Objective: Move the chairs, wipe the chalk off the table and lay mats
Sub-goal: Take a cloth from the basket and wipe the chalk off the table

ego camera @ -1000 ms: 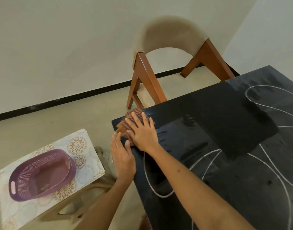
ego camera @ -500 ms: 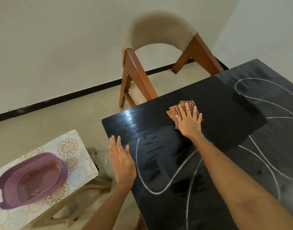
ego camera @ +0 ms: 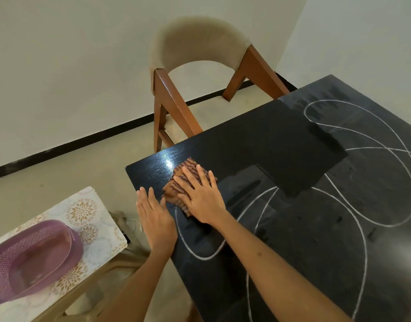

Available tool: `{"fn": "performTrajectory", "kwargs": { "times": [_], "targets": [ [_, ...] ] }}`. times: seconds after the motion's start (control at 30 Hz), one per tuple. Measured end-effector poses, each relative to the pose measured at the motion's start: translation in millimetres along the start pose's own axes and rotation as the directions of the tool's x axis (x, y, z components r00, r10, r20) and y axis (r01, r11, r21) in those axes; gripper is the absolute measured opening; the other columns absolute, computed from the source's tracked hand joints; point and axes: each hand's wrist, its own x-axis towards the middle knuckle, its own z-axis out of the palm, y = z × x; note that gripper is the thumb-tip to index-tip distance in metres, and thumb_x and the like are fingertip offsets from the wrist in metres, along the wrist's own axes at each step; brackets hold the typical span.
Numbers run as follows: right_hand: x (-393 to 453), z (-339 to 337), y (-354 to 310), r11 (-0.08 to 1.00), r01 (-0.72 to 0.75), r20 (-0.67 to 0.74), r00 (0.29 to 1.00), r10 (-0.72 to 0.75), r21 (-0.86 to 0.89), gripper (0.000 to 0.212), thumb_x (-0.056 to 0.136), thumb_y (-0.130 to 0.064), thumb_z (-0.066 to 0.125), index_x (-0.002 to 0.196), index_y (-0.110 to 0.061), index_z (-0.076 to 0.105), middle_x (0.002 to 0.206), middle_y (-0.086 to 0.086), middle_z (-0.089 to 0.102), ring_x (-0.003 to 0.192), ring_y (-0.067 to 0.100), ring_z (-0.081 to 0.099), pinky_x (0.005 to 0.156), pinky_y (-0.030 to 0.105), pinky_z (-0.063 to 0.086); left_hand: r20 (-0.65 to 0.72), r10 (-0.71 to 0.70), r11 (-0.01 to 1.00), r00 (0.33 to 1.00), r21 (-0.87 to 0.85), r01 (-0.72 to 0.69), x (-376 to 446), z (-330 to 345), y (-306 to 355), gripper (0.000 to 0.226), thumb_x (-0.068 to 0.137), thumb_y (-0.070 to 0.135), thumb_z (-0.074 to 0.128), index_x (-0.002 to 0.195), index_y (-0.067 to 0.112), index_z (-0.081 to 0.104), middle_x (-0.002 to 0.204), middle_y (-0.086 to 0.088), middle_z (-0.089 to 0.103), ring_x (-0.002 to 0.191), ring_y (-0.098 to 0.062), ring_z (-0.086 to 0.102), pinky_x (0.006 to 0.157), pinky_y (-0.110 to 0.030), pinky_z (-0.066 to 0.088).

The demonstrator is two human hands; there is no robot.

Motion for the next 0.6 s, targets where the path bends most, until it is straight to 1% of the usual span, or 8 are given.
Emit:
{"fn": "performTrajectory", "kwargs": {
  "times": [0.07, 0.13, 0.2, 0.33, 0.4, 0.47, 0.53, 0.6],
  "targets": [
    [1.5, -4.1, 25.7, 0.994, -0.106, -0.010, 0.994, 0.106, -0.005, 0.059, 0.095, -0.055, 0.005, 0.151, -0.041, 0.013, 0.163, -0.006, 0.006, 0.149, 0.033, 0.002, 0.118, 0.056, 0.002, -0.004, 0.012, 1.000, 1.000, 0.007, -0.012, 0.6, 0.7, -0.9, 0.046, 0.102, 0.019, 0.035, 0.143, -0.003, 0.032, 0.154, -0.021, 0.024, 0.145, -0.031, 0.018, 0.119, -0.043, 0.016],
    [0.0, -7.9, 59.9, 0.972, -0.235, -0.019, 0.972, 0.234, -0.013, 0.054, 0.099, -0.053, 0.013, 0.152, -0.041, 0.009, 0.163, -0.007, 0.001, 0.149, 0.033, 0.000, 0.118, 0.055, 0.002, 0.000, 0.006, 1.000, 1.000, -0.001, -0.006, 1.0, 1.4, -1.6, 0.047, 0.103, 0.021, 0.033, 0.143, -0.002, 0.031, 0.155, -0.019, 0.023, 0.146, -0.029, 0.015, 0.120, -0.041, 0.014],
    [-6.6, -12.7, 100.1, 0.937, -0.350, -0.016, 0.936, 0.350, 0.000, 0.052, 0.102, -0.048, 0.019, 0.152, -0.041, 0.006, 0.163, -0.008, -0.001, 0.149, 0.032, -0.002, 0.118, 0.055, 0.001, 0.000, 0.000, 1.000, 1.000, -0.011, 0.000, 1.9, 1.6, -1.6, 0.047, 0.103, 0.022, 0.031, 0.144, 0.000, 0.030, 0.156, -0.017, 0.021, 0.146, -0.027, 0.013, 0.120, -0.040, 0.012],
    [-27.5, -21.9, 160.9, 0.843, -0.535, -0.001, 0.844, 0.536, 0.050, 0.052, 0.103, -0.046, 0.019, 0.153, -0.037, 0.009, 0.163, -0.006, 0.000, 0.149, 0.031, -0.005, 0.119, 0.054, 0.001, 0.004, -0.004, 1.000, 1.000, -0.020, 0.004, 2.0, 1.5, -2.1, 0.049, 0.103, 0.025, 0.029, 0.146, 0.003, 0.028, 0.157, -0.014, 0.018, 0.147, -0.025, 0.011, 0.121, -0.039, 0.009],
    [-31.6, -24.2, 166.8, 0.819, -0.572, 0.029, 0.820, 0.571, 0.055, 0.053, 0.103, -0.047, 0.019, 0.154, -0.036, 0.008, 0.163, -0.004, -0.001, 0.149, 0.030, -0.007, 0.119, 0.054, 0.000, 0.010, -0.010, 1.000, 1.000, -0.022, 0.010, 2.7, 2.2, -2.5, 0.049, 0.103, 0.025, 0.029, 0.146, 0.002, 0.028, 0.157, -0.014, 0.018, 0.147, -0.025, 0.011, 0.121, -0.041, 0.011],
    [-33.0, -25.2, 156.9, 0.816, -0.575, 0.040, 0.818, 0.573, 0.057, 0.055, 0.103, -0.048, 0.019, 0.154, -0.035, 0.006, 0.163, -0.003, -0.003, 0.149, 0.031, -0.008, 0.119, 0.055, -0.001, 0.006, -0.001, 0.999, 1.000, -0.032, 0.001, 2.0, 2.8, -1.5, 0.048, 0.103, 0.023, 0.031, 0.145, 0.000, 0.029, 0.156, -0.017, 0.020, 0.147, -0.027, 0.012, 0.120, -0.042, 0.012],
    [-38.0, -22.1, 134.9, 0.855, -0.517, 0.029, 0.856, 0.516, 0.033, 0.056, 0.102, -0.050, 0.020, 0.153, -0.037, 0.003, 0.163, -0.004, -0.006, 0.149, 0.033, -0.009, 0.118, 0.055, -0.002, 0.003, 0.011, 0.999, 1.000, -0.038, -0.011, 2.1, 3.0, -0.8, 0.047, 0.103, 0.021, 0.031, 0.144, -0.001, 0.029, 0.156, -0.018, 0.021, 0.147, -0.028, 0.012, 0.120, -0.044, 0.012],
    [-49.1, -16.0, 104.9, 0.912, -0.411, 0.031, 0.911, 0.411, -0.003, 0.057, 0.101, -0.052, 0.018, 0.152, -0.039, -0.002, 0.161, -0.006, -0.013, 0.148, 0.033, -0.010, 0.118, 0.056, -0.003, 0.010, 0.014, 0.999, 1.000, -0.039, -0.013, 1.5, 3.1, -0.8, 0.047, 0.103, 0.021, 0.030, 0.145, 0.000, 0.028, 0.156, -0.018, 0.020, 0.147, -0.028, 0.011, 0.120, -0.044, 0.011]
  ]
}}
